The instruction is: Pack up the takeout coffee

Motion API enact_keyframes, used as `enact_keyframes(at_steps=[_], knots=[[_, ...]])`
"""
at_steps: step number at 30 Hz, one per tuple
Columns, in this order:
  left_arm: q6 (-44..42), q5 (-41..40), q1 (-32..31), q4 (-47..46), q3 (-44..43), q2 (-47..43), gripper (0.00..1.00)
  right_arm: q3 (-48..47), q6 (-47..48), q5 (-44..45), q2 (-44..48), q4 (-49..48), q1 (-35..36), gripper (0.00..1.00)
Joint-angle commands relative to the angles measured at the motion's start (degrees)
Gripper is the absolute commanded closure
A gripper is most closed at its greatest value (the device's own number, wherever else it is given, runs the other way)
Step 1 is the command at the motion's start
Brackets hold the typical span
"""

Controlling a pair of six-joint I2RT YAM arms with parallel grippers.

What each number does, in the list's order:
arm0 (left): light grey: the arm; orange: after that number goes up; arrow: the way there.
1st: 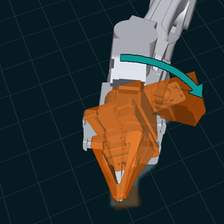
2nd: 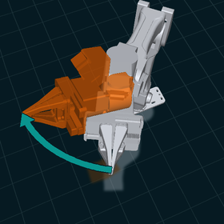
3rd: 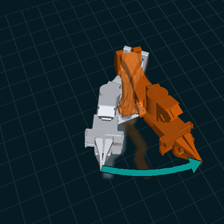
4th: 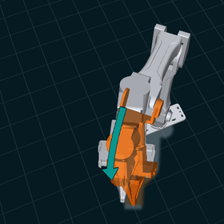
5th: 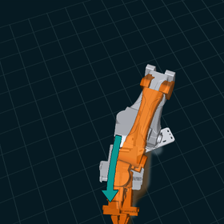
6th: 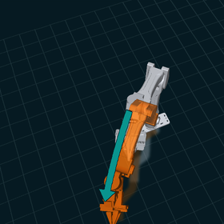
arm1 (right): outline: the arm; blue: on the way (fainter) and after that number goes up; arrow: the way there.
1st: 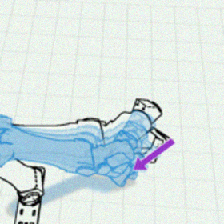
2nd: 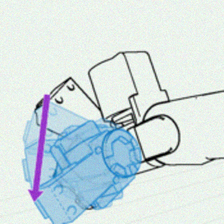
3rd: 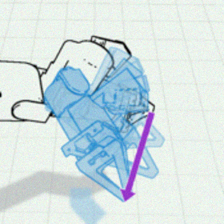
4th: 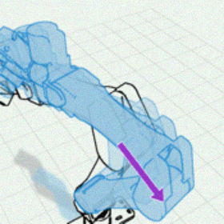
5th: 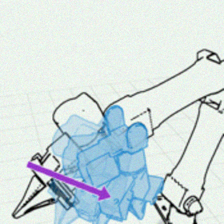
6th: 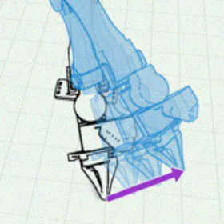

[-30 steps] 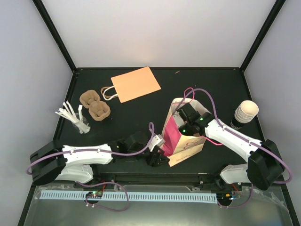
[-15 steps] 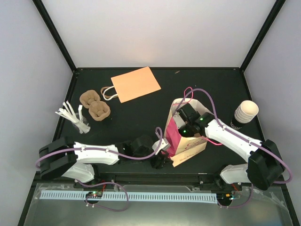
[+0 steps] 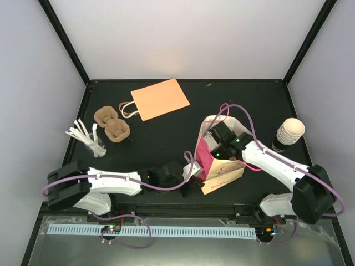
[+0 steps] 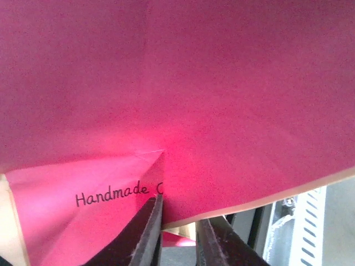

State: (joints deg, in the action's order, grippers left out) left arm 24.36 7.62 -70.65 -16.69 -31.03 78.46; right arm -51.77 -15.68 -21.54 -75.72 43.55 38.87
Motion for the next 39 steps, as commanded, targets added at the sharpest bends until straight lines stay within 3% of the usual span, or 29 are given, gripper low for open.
enact_keyframes(at_steps=[1, 7, 20, 23, 30, 33, 35, 39], knots=[[0.09, -2.39, -0.45, 0.68, -2.79, -0.93, 0.86, 1.38, -0.28, 0.35, 1.19, -0.75, 0.05, 0.99], [2.41, -3.2, -0.45, 2.83, -2.06, -4.07, 0.98, 1.74, -1.27, 3.85, 0.59, -0.15, 3.07, 0.99], [1.76, -1.92, 0.57, 5.48, 0.69, -9.48, 0.98, 0.97, -2.24, 7.27, -3.98, 2.96, 7.31, 0.99], [1.14, -0.17, 0.6, 4.99, 0.73, -9.27, 0.98, 1.17, -2.66, 3.88, -6.11, 1.63, 8.61, 0.99], [0.21, 2.25, 0.52, 3.81, -0.34, -7.16, 0.98, 3.27, -7.96, -12.91, -6.8, -7.41, 8.71, 0.99], [-0.24, 3.39, 0.52, 3.27, -0.27, -6.77, 0.92, 3.59, -11.26, -16.74, -6.81, -10.17, 8.43, 0.99], [-0.42, 4.77, 0.44, 2.81, -0.1, -6.57, 0.8, 3.95, -13.09, -18.45, -6.73, -12.04, 7.94, 0.99], [-0.83, 8.41, -0.06, 1.0, 0.61, -6.27, 0.66, 5.13, -16.24, -20.85, -6.18, -14.27, 5.01, 0.99]])
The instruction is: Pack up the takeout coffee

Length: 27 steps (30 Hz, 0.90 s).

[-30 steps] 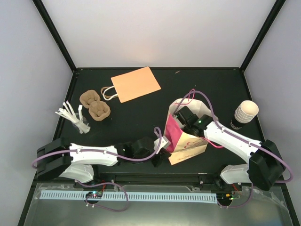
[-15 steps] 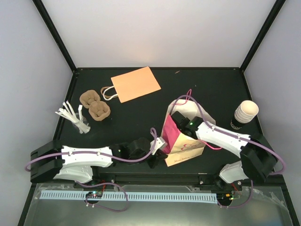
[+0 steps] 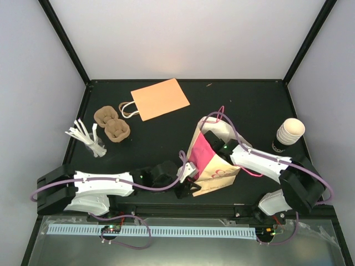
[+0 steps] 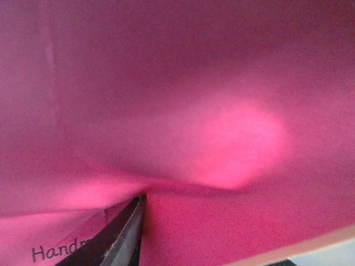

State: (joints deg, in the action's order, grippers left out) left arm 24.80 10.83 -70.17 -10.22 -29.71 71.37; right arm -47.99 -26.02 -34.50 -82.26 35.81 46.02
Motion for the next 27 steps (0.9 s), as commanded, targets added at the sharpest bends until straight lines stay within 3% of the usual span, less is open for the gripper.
enact_keyframes(at_steps=[1, 7, 18, 24, 27], knots=[[-1.37, 5.73, -0.76, -5.57, -0.74, 1.21, 0.64, 1.44, -6.22, -7.91, 0.5, -6.59, -2.92, 0.99], [-2.43, 5.72, -2.38, -3.2, -3.25, 5.09, 0.59, 1.21, -8.69, -7.86, 1.22, -7.11, -5.42, 0.99], [-6.91, -10.48, -9.35, 3.81, -3.9, 1.53, 0.48, -2.76, -10.02, -7.31, 0.9, -5.01, -8.22, 0.99], [-5.0, -7.41, -10.21, 3.68, -2.54, 1.2, 0.34, -3.78, -9.1, -5.91, 1.08, -3.98, -9.73, 0.99], [-4.7, -5.92, -10.4, 3.26, -1.82, 1.66, 0.32, -4.28, -9.2, -6.08, 1.44, -3.77, -10.77, 0.99]])
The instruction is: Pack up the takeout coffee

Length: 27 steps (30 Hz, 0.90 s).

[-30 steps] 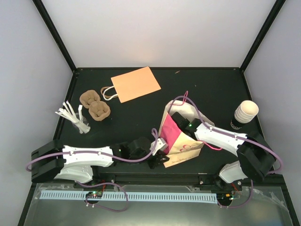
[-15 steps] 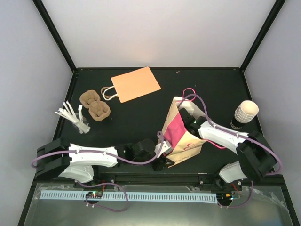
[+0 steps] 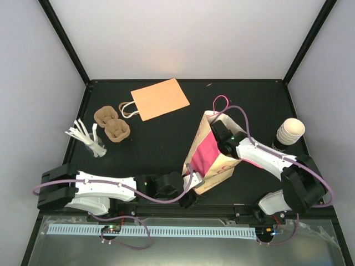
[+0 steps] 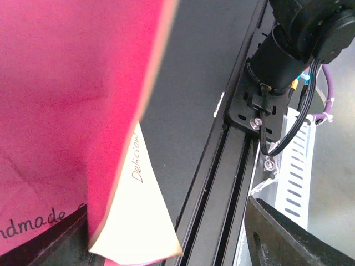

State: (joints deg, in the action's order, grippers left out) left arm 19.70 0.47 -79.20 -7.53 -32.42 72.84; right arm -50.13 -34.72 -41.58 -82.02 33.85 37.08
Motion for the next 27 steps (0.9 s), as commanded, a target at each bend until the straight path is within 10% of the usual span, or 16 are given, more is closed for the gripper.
enact_keyframes(at_steps=[1, 19, 27], knots=[[0.26, 3.85, -1.54, 0.54, 1.06, 0.2, 0.32, -2.16, -0.71, 0.86, 1.33, -2.01, -2.12, 0.99], [-17.61, -20.51, -14.99, 1.09, -1.1, 5.41, 0.57, -5.03, 2.21, 0.52, 2.39, 1.47, -4.88, 0.99], [-12.09, -21.36, -13.17, -0.18, -0.66, 3.61, 0.5, -6.56, 7.17, 2.85, 2.32, 4.34, -5.04, 0.99]])
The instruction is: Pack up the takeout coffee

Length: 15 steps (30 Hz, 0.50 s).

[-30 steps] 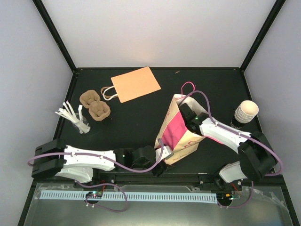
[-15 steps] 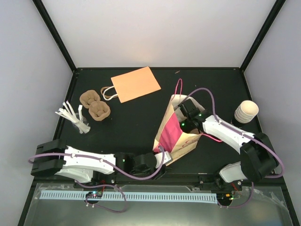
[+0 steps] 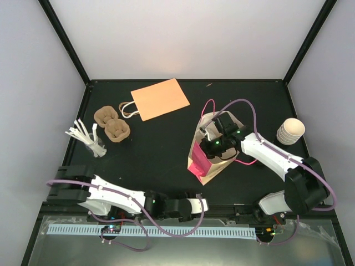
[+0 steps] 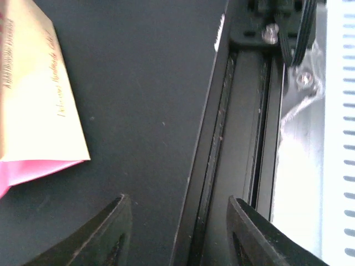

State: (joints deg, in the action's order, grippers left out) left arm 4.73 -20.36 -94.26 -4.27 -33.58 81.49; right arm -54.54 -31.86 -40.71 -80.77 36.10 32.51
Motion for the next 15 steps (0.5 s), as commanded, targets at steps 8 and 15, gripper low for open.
enact_keyframes(at_steps=[8, 15], knots=[[15.67, 6.08, 14.13, 2.46, 5.62, -26.05, 0.29, -4.28, 13.55, 10.87, -0.61, 10.11, 0.25, 0.99], [22.69, 12.77, 29.15, 12.32, -1.93, -37.91, 0.1, -3.83, 14.54, 14.33, -0.18, 10.16, 1.66, 0.99]])
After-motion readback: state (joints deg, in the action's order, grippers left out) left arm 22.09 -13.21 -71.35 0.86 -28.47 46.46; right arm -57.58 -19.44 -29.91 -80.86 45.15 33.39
